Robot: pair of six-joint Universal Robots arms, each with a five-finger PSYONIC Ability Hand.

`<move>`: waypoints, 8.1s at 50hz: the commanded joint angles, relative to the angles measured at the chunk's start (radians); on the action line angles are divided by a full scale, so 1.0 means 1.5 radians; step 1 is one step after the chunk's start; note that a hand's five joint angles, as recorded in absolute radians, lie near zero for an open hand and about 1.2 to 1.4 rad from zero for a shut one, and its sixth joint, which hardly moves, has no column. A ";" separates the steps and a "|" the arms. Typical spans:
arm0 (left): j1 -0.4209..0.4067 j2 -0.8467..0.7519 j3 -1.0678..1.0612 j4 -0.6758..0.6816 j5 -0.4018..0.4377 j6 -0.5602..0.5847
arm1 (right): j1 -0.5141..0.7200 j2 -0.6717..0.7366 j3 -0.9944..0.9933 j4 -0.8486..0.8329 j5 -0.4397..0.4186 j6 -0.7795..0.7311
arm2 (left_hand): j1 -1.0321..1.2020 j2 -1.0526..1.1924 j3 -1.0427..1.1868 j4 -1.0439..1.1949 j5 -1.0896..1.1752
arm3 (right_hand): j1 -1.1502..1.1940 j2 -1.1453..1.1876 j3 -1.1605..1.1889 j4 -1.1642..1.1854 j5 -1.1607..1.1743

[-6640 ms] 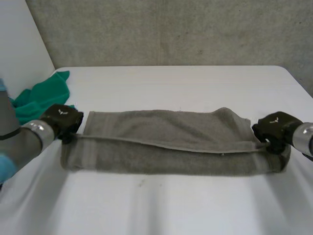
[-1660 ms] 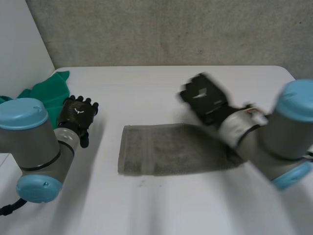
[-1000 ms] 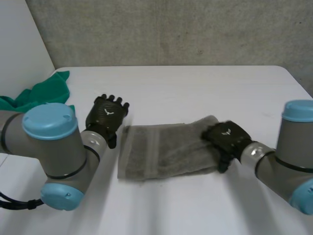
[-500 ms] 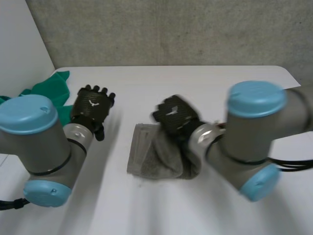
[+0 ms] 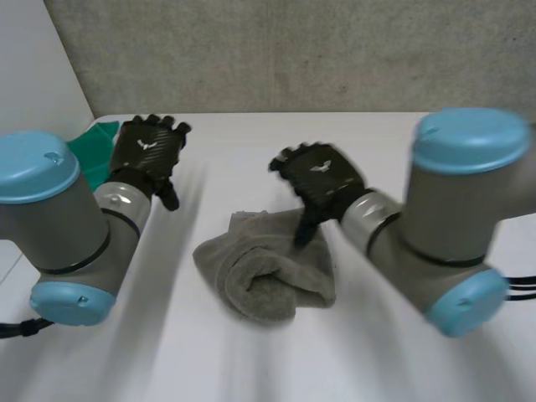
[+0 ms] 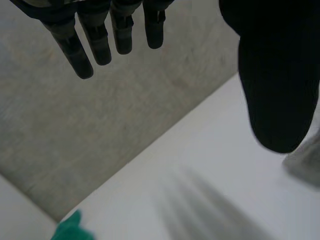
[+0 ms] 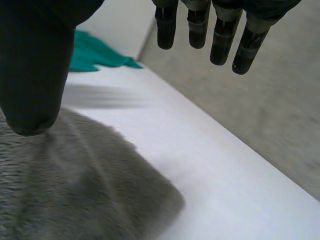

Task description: Fold the laundry.

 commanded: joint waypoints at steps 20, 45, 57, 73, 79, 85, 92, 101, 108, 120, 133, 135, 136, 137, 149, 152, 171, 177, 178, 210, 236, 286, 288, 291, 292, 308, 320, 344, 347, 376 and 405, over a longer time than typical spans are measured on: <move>-0.013 0.034 -0.065 -0.044 -0.015 -0.081 | 0.007 -0.015 0.090 0.005 -0.074 -0.061 | -0.013 -0.018 -0.022 -0.020 -0.034 | -0.016 -0.029 -0.025 -0.036 -0.045; 0.037 0.035 -0.094 -0.037 -0.013 -0.087 | 0.130 0.105 -0.001 -0.107 0.046 -0.232 | -0.013 -0.018 -0.022 -0.020 -0.034 | 0.799 0.785 0.790 0.778 0.769; 0.029 0.030 -0.092 -0.036 -0.011 -0.086 | -0.081 -0.098 0.212 -0.106 0.044 -0.231 | -0.013 -0.018 -0.022 -0.020 -0.034 | 0.799 0.785 0.790 0.778 0.769; -0.111 -0.056 -0.054 -0.015 -0.012 -0.061 | -0.245 -0.120 0.396 -0.141 -0.006 -0.231 | -0.010 -0.015 -0.019 -0.017 -0.031 | 0.251 0.238 0.242 0.230 0.222; -0.143 -0.071 -0.061 -0.016 -0.012 0.008 | -0.251 -0.166 0.401 -0.134 -0.006 -0.230 | 0.007 0.002 -0.002 0.000 -0.014 | 0.070 0.056 0.060 0.049 0.040; -0.155 -0.083 -0.071 -0.015 -0.010 0.069 | -0.253 -0.205 0.407 -0.123 -0.005 -0.231 | 0.070 0.065 0.061 0.063 0.049 | 0.097 0.083 0.088 0.076 0.067; -0.169 -0.123 -0.062 -0.014 0.012 0.076 | -0.290 -0.213 0.422 -0.063 -0.057 -0.223 | 0.195 0.190 0.186 0.188 0.174 | 0.277 0.263 0.268 0.256 0.247; -0.182 -0.151 -0.044 -0.008 0.045 0.080 | -0.342 -0.213 0.440 -0.053 -0.116 -0.144 | 0.268 0.262 0.258 0.260 0.247 | 0.303 0.289 0.293 0.282 0.273; -0.189 -0.162 -0.035 -0.008 0.044 0.081 | -0.373 -0.213 0.422 -0.051 -0.165 -0.136 | 0.459 0.454 0.450 0.452 0.438 | 0.336 0.322 0.327 0.315 0.306; -0.187 -0.172 -0.020 -0.008 0.038 0.082 | -0.377 -0.209 0.433 -0.011 -0.193 -0.139 | 0.802 0.797 0.793 0.795 0.781 | 0.508 0.494 0.499 0.487 0.478; -0.183 -0.171 -0.001 -0.010 0.036 0.083 | -0.373 -0.149 0.432 -0.070 -0.210 -0.134 | 0.802 0.797 0.793 0.795 0.781 | 0.457 0.444 0.448 0.436 0.427; -0.182 -0.171 0.000 -0.010 0.036 0.083 | -0.371 -0.140 0.429 -0.096 -0.205 -0.133 | 0.802 0.797 0.793 0.795 0.781 | 0.457 0.444 0.448 0.436 0.427; -0.182 -0.171 0.000 -0.010 0.036 0.083 | -0.371 -0.136 0.429 -0.104 -0.204 -0.133 | 0.802 0.797 0.793 0.795 0.781 | 0.457 0.444 0.448 0.436 0.427; -0.181 -0.171 0.001 -0.010 0.036 0.083 | -0.370 -0.125 0.427 -0.112 -0.200 -0.134 | 0.802 0.797 0.793 0.795 0.781 | 0.455 0.442 0.446 0.434 0.426; -0.171 -0.171 0.010 -0.015 0.036 0.083 | -0.368 -0.112 0.413 -0.120 -0.167 -0.132 | 0.802 0.797 0.793 0.795 0.781 | 0.406 0.393 0.397 0.385 0.377; -0.170 -0.170 0.011 -0.015 0.036 0.083 | -0.369 -0.111 0.409 -0.120 -0.167 -0.132 | 0.802 0.797 0.793 0.795 0.781 | 0.389 0.375 0.380 0.368 0.359; -0.177 -0.159 -0.003 -0.019 0.031 0.082 | -0.315 -0.041 0.356 -0.132 -0.120 -0.107 | 0.802 0.797 0.793 0.795 0.781 | 0.799 0.785 0.790 0.778 0.769; -0.171 -0.126 -0.015 -0.020 -0.012 0.082 | -0.314 -0.145 0.424 -0.126 -0.124 -0.124 | 0.543 0.538 0.534 0.536 0.522 | 0.799 0.785 0.790 0.778 0.769; -0.171 -0.123 -0.016 -0.021 -0.015 0.082 | -0.315 -0.157 0.434 -0.123 -0.125 -0.130 | 0.466 0.461 0.457 0.459 0.445 | 0.799 0.785 0.790 0.778 0.769; -0.076 -0.012 -0.078 -0.022 -0.035 0.079 | -0.388 -0.202 0.291 0.063 -0.157 -0.240 | 0.101 0.096 0.092 0.094 0.080 | 0.799 0.785 0.790 0.778 0.769; -0.052 0.003 -0.068 -0.013 -0.038 0.058 | 0.012 -0.036 0.099 0.022 -0.057 -0.137 | 0.051 0.045 0.041 0.043 0.030 | -0.016 -0.029 -0.025 -0.036 -0.045; -0.182 -0.184 0.186 -0.238 -0.023 -0.061 | -0.163 0.027 0.140 0.019 -0.098 -0.015 | 0.025 0.020 0.016 0.018 0.004 | -0.016 -0.029 -0.025 -0.036 -0.045; -0.180 -0.151 0.184 -0.227 -0.023 -0.062 | -0.164 -0.006 0.155 0.003 -0.095 -0.014 | 0.021 0.016 0.012 0.014 0.000 | -0.016 -0.029 -0.025 -0.036 -0.045; -0.176 -0.094 0.176 -0.189 -0.022 -0.061 | -0.165 -0.071 0.186 -0.026 -0.076 -0.013 | 0.013 0.008 0.004 0.006 -0.008 | -0.016 -0.029 -0.025 -0.036 -0.045; -0.175 -0.083 0.175 -0.179 -0.021 -0.061 | -0.166 -0.087 0.196 -0.033 -0.065 -0.012 | 0.013 0.008 0.004 0.006 -0.008 | -0.016 -0.029 -0.025 -0.036 -0.045; -0.086 0.047 0.161 -0.183 0.264 -0.187 | -0.269 -0.151 0.358 -0.025 -0.034 0.014 | 0.011 0.006 0.002 0.004 -0.010 | -0.016 -0.029 -0.025 -0.036 -0.045; -0.068 0.049 0.161 -0.233 0.281 -0.208 | -0.260 -0.147 0.441 -0.115 -0.078 0.078 | 0.009 0.004 0.000 0.002 -0.012 | -0.016 -0.029 -0.025 -0.036 -0.045; -0.071 0.049 0.153 -0.238 0.276 -0.211 | -0.188 -0.082 0.418 -0.181 -0.111 0.176 | 0.009 0.004 0.000 0.002 -0.012 | -0.011 -0.024 -0.020 -0.032 -0.040; -0.071 0.049 0.151 -0.238 0.277 -0.211 | -0.181 -0.066 0.409 -0.182 -0.107 0.175 | 0.009 0.004 0.000 0.002 -0.012 | 0.019 0.005 0.010 -0.002 -0.011; -0.068 0.047 0.129 -0.235 0.278 -0.212 | -0.223 -0.119 0.429 -0.186 -0.060 0.194 | 0.011 0.006 0.002 0.004 -0.010 | 0.105 0.091 0.096 0.084 0.075; -0.068 0.046 0.113 -0.234 0.278 -0.215 | -0.225 -0.020 0.369 -0.177 -0.142 0.282 | 0.011 0.006 0.002 0.004 -0.010 | 0.249 0.236 0.240 0.229 0.220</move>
